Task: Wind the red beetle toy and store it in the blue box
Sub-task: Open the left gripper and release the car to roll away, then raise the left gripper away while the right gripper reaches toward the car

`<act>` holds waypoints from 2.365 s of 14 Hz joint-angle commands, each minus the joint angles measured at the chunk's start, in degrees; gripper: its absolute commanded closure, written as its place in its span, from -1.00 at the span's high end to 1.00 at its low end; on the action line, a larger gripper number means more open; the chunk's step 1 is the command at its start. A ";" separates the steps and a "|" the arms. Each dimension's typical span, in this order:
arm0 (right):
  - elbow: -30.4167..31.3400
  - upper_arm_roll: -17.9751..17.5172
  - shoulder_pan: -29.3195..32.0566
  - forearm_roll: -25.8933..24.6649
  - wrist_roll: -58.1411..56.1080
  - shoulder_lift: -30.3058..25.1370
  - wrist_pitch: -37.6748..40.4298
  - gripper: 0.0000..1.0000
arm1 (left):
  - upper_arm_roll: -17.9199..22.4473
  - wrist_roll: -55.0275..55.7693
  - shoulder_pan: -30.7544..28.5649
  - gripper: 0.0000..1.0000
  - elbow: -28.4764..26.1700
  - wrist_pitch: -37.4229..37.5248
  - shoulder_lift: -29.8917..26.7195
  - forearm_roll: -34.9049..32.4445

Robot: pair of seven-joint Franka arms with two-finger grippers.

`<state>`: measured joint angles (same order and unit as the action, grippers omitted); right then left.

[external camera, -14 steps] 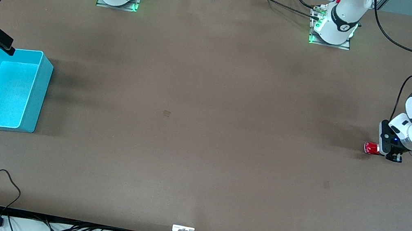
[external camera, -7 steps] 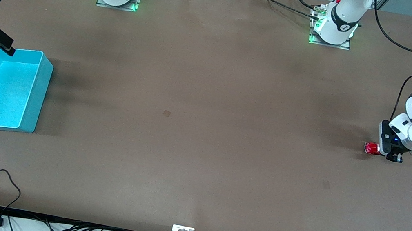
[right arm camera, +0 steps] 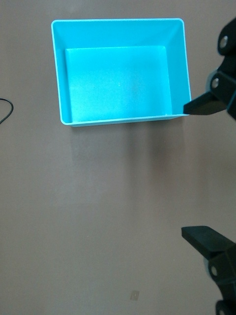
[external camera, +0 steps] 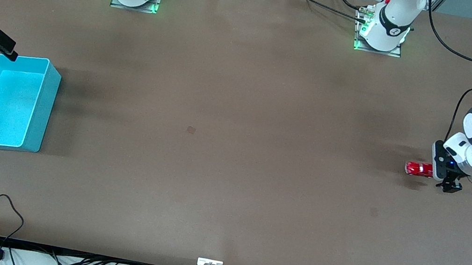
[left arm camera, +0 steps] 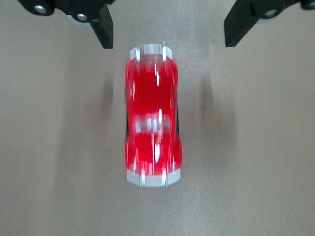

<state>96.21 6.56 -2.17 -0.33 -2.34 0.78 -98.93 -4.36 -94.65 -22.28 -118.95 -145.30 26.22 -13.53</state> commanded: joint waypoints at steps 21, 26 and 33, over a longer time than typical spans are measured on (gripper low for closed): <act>0.47 0.03 0.06 0.07 0.23 -0.26 -1.18 1.00 | -9.96 29.86 -0.57 1.00 3.97 27.05 -14.88 -0.36; 0.56 0.03 0.06 0.16 0.32 -0.08 -1.00 1.00 | -16.10 41.53 -0.57 1.00 17.32 47.42 -14.89 1.04; 0.56 -0.06 0.06 0.33 0.14 1.59 -0.74 1.00 | -22.80 63.24 -0.57 1.00 37.45 73.29 -16.47 6.05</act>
<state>96.36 6.59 -2.16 -0.33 -2.34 2.25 -99.72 -26.29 -36.93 -22.17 -86.98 -76.93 9.35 -9.57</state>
